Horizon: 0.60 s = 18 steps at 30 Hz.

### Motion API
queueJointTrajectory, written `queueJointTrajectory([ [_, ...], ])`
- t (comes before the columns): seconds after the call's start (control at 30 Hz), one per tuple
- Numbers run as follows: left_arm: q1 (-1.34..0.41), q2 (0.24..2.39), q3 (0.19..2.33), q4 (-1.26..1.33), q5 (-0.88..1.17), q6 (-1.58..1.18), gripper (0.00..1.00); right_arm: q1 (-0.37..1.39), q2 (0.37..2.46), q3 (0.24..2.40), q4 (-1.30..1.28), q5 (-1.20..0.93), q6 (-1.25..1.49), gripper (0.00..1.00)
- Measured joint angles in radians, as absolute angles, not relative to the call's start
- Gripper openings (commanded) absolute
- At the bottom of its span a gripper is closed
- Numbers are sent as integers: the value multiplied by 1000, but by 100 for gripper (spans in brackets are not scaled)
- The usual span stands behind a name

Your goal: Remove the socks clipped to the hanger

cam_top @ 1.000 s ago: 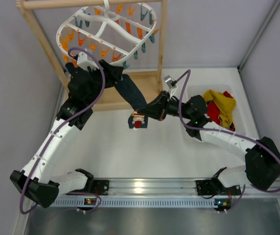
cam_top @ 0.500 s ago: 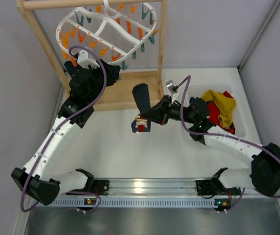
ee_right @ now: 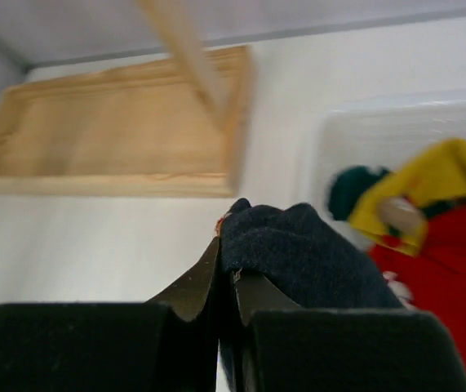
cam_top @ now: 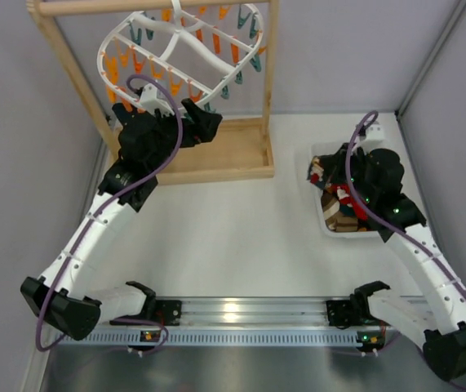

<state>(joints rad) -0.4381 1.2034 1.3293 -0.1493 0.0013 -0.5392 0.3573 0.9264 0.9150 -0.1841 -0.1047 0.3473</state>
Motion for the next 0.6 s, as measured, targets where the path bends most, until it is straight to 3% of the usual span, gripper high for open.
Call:
queueJointTrajectory([
  [0.23,-438,1152,1309,-239,61,-526,99,25,1147,972,-323,41,281,0],
  [0.6,-438,886,1269,-542,-134,-459,99,-38,1596,1055,-313,9,285,0],
])
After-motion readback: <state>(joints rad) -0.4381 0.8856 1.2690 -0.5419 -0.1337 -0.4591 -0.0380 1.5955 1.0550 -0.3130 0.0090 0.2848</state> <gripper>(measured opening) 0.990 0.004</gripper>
